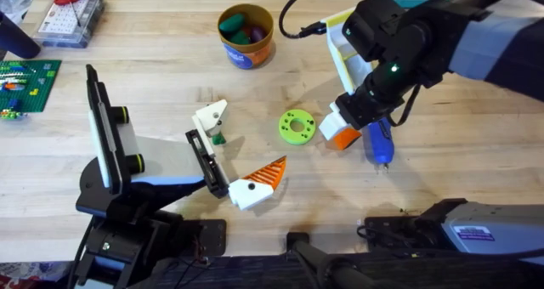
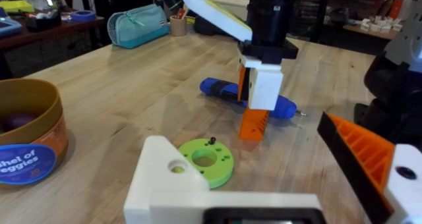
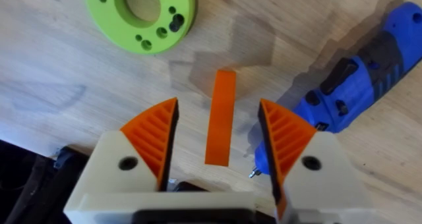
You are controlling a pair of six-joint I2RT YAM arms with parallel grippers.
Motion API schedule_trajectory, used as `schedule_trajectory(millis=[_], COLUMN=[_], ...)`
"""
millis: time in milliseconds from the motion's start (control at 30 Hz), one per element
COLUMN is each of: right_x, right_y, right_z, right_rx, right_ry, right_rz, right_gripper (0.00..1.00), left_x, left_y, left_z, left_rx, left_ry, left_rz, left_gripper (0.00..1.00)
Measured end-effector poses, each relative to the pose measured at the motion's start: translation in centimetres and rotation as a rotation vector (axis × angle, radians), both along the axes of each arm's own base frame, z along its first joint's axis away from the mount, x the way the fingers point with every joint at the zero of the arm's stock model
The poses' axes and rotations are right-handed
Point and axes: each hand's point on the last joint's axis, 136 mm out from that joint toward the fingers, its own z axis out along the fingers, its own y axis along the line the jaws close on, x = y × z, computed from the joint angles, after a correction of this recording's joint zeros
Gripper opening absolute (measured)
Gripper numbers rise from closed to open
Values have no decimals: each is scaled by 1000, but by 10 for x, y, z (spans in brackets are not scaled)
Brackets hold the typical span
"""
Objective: Pick up the gripper from the table and insert it into the empty holder that is missing its gripper. Then pick up a screw, insert it into the mounting hole, and use the screwdriver to tighten it. Finally, clean up the table by picking up the vegetable and placing it into the bucket.
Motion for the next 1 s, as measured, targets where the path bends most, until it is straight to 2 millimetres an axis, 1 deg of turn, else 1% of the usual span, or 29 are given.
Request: schedule_trajectory(millis=[200,467,633,767,900,1000], right_x=[1,1,-13,-19,-20,-23], right_y=[0,0,-7,-10,-11,-12], right_z=[-4,-2,3,4,12,25], right_rx=[-5,-4,-25,-35,-21,1], right_ry=[9,5,46,64,39,-3], right_rz=[-1,-1,-1,-1,-2,-6], right_gripper=[717,717,717,717,717,717], left_x=[0,0,0,0,0,0], left_y=[0,0,0,0,0,0], left_z=[-1,-1,-1,-1,-1,-1], left_rx=[4,4,4,4,4,4], left_ry=[18,19,19,19,19,19], left_rz=[1,1,1,1,1,1], left_gripper=[995,995,995,995,995,995])
